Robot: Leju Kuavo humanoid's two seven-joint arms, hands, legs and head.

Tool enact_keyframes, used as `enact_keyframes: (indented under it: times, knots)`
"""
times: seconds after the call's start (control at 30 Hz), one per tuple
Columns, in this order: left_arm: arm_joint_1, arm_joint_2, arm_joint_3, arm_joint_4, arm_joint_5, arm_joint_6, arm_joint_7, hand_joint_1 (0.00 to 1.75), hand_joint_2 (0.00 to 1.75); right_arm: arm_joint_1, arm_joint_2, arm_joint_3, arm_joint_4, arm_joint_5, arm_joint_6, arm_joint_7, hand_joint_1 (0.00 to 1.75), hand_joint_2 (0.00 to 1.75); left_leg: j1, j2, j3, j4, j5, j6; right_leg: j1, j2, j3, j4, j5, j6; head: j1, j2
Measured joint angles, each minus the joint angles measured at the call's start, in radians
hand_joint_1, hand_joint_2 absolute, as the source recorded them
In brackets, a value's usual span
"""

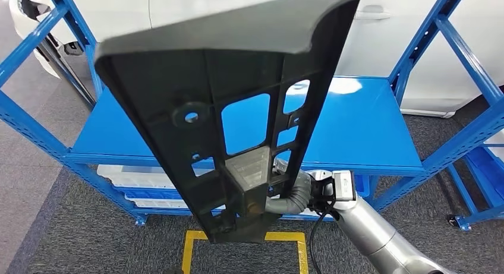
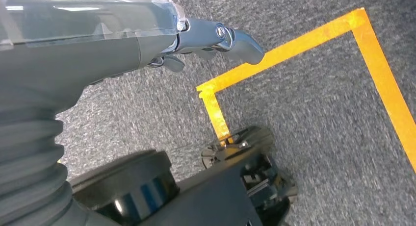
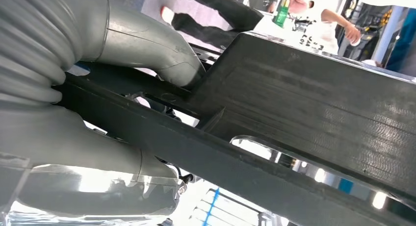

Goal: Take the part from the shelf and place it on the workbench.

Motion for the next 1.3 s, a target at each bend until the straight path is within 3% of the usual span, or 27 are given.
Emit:
enact_keyframes:
  times: [0.07,0.13,0.2,0.23,0.27,0.3,0.37,0.4,0.53,0.6,0.67,0.7,0.73,0.77,0.83,0.9,0.97,1.03,1.1,1.17,1.2,1.23,1.27,1.3]
  knots:
    - [0.0,0.0,0.0,0.0,-0.001,0.0,0.0,0.0,1.75,0.022,-0.011,0.001,-0.012,0.003,0.0,-0.006,1.75,1.75,0.0,0.0,-0.02,0.052,-0.037,-0.01,-0.006,0.002,0.004,-0.008,0.005,-0.011,0.0,0.0]
    - [0.0,0.0,0.0,0.0,-0.001,0.002,0.001,0.0,1.75,0.035,-0.026,0.002,-0.019,0.004,0.006,-0.008,1.75,1.75,0.003,0.0,-0.076,0.179,-0.104,-0.016,-0.007,0.003,0.004,-0.009,0.006,-0.016,0.0,0.0]
    - [0.002,0.0,0.0,0.0,-0.003,0.004,0.002,0.0,1.75,0.048,-0.038,0.002,-0.021,0.004,0.01,-0.008,1.75,1.75,0.005,0.0,-0.12,0.275,-0.135,-0.02,-0.006,0.005,0.005,-0.008,0.005,-0.018,0.0,0.0]
    - [0.002,0.0,0.0,0.0,-0.005,0.005,0.005,0.0,1.75,0.052,-0.044,0.002,-0.021,0.004,0.01,-0.008,1.75,1.75,0.005,0.0,-0.118,0.271,-0.122,-0.021,-0.006,0.006,0.005,-0.007,0.005,-0.017,0.0,0.0]
    - [0.002,0.0,0.0,0.0,-0.008,0.005,0.008,0.0,1.75,0.055,-0.048,0.002,-0.022,0.004,0.01,-0.008,1.75,1.75,0.006,0.0,-0.096,0.227,-0.092,-0.02,-0.006,0.008,0.005,-0.005,0.004,-0.016,0.0,0.0]
    - [0.002,0.001,0.0,0.0,-0.012,0.006,0.012,0.0,1.75,0.056,-0.053,0.002,-0.024,0.004,0.011,-0.008,1.75,1.75,0.007,-0.001,-0.061,0.155,-0.056,-0.018,-0.006,0.01,0.006,-0.002,0.002,-0.013,0.0,0.0]
    - [0.001,0.001,0.0,0.0,-0.018,0.006,0.019,0.0,1.75,0.056,-0.061,0.003,-0.03,0.004,0.013,-0.008,1.75,1.75,0.005,-0.005,-0.001,0.035,-0.014,-0.009,-0.004,0.013,0.004,0.004,-0.001,-0.005,0.0,0.0]
    - [0.001,0.001,0.0,0.0,-0.02,0.007,0.021,0.0,1.75,0.056,-0.064,0.003,-0.032,0.004,0.016,-0.008,1.75,1.75,0.004,-0.007,0.011,0.007,-0.009,-0.004,-0.003,0.014,0.002,0.006,-0.002,0.0,0.0,0.0]
    - [0.001,0.001,0.0,0.0,-0.016,0.007,0.024,0.0,1.75,0.059,-0.067,0.004,-0.039,0.004,0.024,-0.008,1.75,1.75,0.002,-0.006,0.014,-0.007,-0.002,0.021,-0.006,0.015,-0.004,0.017,-0.011,0.024,0.0,0.0]
    - [-0.001,0.0,0.0,0.0,-0.011,0.006,0.021,0.0,1.75,0.06,-0.065,0.004,-0.042,0.004,0.025,-0.008,1.75,1.75,0.005,-0.004,0.015,-0.014,0.003,0.029,-0.01,0.014,-0.039,0.098,-0.061,0.033,0.0,0.0]
    - [-0.002,0.001,0.0,0.0,-0.008,0.001,0.019,0.0,1.75,0.064,-0.062,0.004,-0.042,0.004,0.026,-0.008,1.75,1.75,0.004,-0.002,0.013,-0.013,0.003,0.031,-0.012,0.013,-0.104,0.238,-0.124,0.04,0.0,0.0]
    - [-0.002,0.001,0.0,0.0,-0.008,-0.001,0.019,0.0,1.75,0.068,-0.06,0.004,-0.042,0.004,0.026,-0.008,1.75,1.75,0.003,-0.001,0.013,-0.012,0.003,0.031,-0.013,0.013,-0.127,0.286,-0.137,0.042,0.0,0.0]
    - [-0.002,0.001,0.0,0.0,-0.007,-0.004,0.019,0.0,1.75,0.07,-0.059,0.004,-0.042,0.004,0.027,-0.008,1.75,1.75,0.003,-0.001,0.013,-0.011,0.003,0.031,-0.013,0.013,-0.131,0.295,-0.129,0.042,0.0,0.0]
    - [-0.002,0.001,0.0,0.0,-0.007,-0.006,0.019,0.0,1.75,0.072,-0.059,0.004,-0.042,0.004,0.027,-0.008,1.75,1.75,0.003,-0.001,0.013,-0.01,0.002,0.03,-0.013,0.012,-0.114,0.262,-0.103,0.041,0.0,0.0]
    - [-0.002,0.001,0.0,0.0,-0.003,-0.011,0.02,0.0,1.75,0.072,-0.059,0.004,-0.042,0.004,0.027,-0.008,1.75,1.75,0.002,-0.001,0.014,-0.007,0.0,0.026,-0.012,0.007,-0.042,0.118,-0.038,0.034,0.0,0.0]
    - [-0.002,0.001,0.0,0.0,0.004,-0.015,0.024,0.0,1.75,0.072,-0.058,0.004,-0.042,0.004,0.027,-0.008,1.75,1.75,-0.001,-0.001,0.013,-0.005,-0.002,0.018,-0.007,0.004,0.003,0.018,-0.007,0.023,0.0,0.0]
    - [-0.002,0.001,0.002,0.0,0.011,-0.021,0.031,0.0,1.75,0.072,-0.058,0.004,-0.041,0.003,0.025,-0.006,1.75,1.75,-0.002,-0.001,0.011,-0.005,0.001,0.007,-0.002,0.005,0.004,0.008,-0.005,0.012,0.0,0.0]
    - [-0.001,0.001,0.005,0.0,0.018,-0.028,0.039,0.0,1.75,0.071,-0.063,0.004,-0.04,0.003,0.022,0.001,1.75,1.75,-0.002,-0.001,0.008,0.003,-0.009,-0.002,-0.007,0.003,0.003,0.004,0.003,0.0,0.0,0.0]
    - [-0.001,0.001,0.008,0.0,0.023,-0.031,0.043,0.0,1.75,0.071,-0.068,0.004,-0.04,0.003,0.015,0.009,1.75,1.75,-0.001,-0.002,-0.019,0.072,-0.064,-0.01,-0.011,0.0,0.0,-0.002,0.011,-0.012,0.0,0.0]
    - [-0.001,0.001,0.014,0.0,0.026,-0.032,0.045,0.0,1.75,0.074,-0.072,0.004,-0.04,0.004,0.007,0.015,1.75,1.75,0.0,-0.003,-0.068,0.204,-0.139,-0.018,-0.009,-0.001,-0.008,-0.002,0.016,-0.017,0.0,0.0]
    - [0.0,0.001,0.017,0.0,0.027,-0.033,0.046,0.0,1.75,0.078,-0.073,0.004,-0.04,0.005,0.003,0.018,1.75,1.75,0.001,-0.003,-0.086,0.256,-0.16,-0.02,-0.009,-0.002,-0.012,-0.001,0.018,-0.018,0.0,0.0]
    - [0.001,0.002,0.02,0.0,0.029,-0.033,0.047,0.0,1.75,0.082,-0.074,0.004,-0.04,0.008,0.0,0.021,1.75,1.75,0.001,-0.003,-0.087,0.275,-0.163,-0.02,-0.008,-0.002,-0.017,0.001,0.021,-0.018,0.0,0.0]
    - [0.002,0.002,0.022,0.0,0.03,-0.034,0.048,0.0,1.75,0.088,-0.074,0.004,-0.04,0.011,-0.003,0.025,1.75,1.75,0.001,-0.003,-0.07,0.254,-0.148,-0.019,-0.008,-0.002,-0.021,0.003,0.023,-0.016,0.0,0.0]
    - [0.002,0.002,0.023,0.0,0.031,-0.034,0.049,0.0,1.75,0.092,-0.074,0.004,-0.04,0.015,-0.006,0.028,1.75,1.75,0.001,-0.003,-0.033,0.197,-0.119,-0.016,-0.007,-0.001,-0.025,0.006,0.025,-0.015,0.0,0.0]
